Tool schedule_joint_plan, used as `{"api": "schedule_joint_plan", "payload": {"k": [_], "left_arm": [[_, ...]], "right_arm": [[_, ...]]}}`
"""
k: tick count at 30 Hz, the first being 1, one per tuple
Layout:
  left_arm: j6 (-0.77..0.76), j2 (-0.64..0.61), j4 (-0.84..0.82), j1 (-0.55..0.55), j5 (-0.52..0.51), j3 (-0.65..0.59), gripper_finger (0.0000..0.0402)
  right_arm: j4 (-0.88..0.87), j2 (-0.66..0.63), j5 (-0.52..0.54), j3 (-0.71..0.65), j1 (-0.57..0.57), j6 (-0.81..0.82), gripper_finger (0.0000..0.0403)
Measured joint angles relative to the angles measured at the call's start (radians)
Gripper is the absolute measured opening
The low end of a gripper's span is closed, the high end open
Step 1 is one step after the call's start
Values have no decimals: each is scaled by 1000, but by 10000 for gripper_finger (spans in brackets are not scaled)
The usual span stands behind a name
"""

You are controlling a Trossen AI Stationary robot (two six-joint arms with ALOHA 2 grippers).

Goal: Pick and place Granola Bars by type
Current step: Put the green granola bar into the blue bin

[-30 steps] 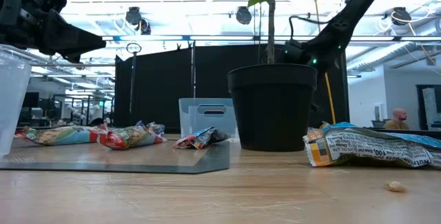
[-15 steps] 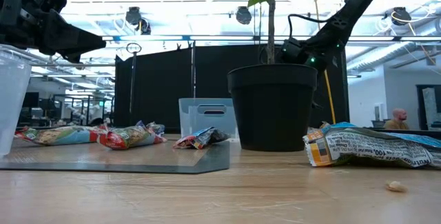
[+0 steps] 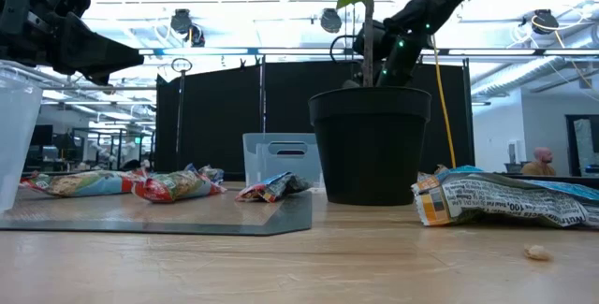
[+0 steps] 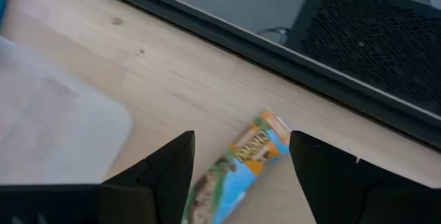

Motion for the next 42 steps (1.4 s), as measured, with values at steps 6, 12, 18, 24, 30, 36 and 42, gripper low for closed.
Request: {"api": "schedule_joint_plan", "payload": {"k": [6,12,18,24,30,36,42], "left_arm": [[0,0,0,0,0,0,88],[0,0,0,0,0,0,88],[0,0,0,0,0,0,88],[0,0,0,0,0,0,88],[0,0,0,0,0,0,88],[0,0,0,0,0,0,88],[0,0,0,0,0,0,88]], "right_arm": [[-11,80,-1,0,-13,20,228],[21,171,-42,1,-15,33,228],[11,214,-55,4,-18,43,228],[0,218,-55,4,-18,46,227],[-31,219,-54,4,-20,46,206],[-48,219,-55,4,-20,42,164],[-48,219,-55,4,-17,6,113]]}}
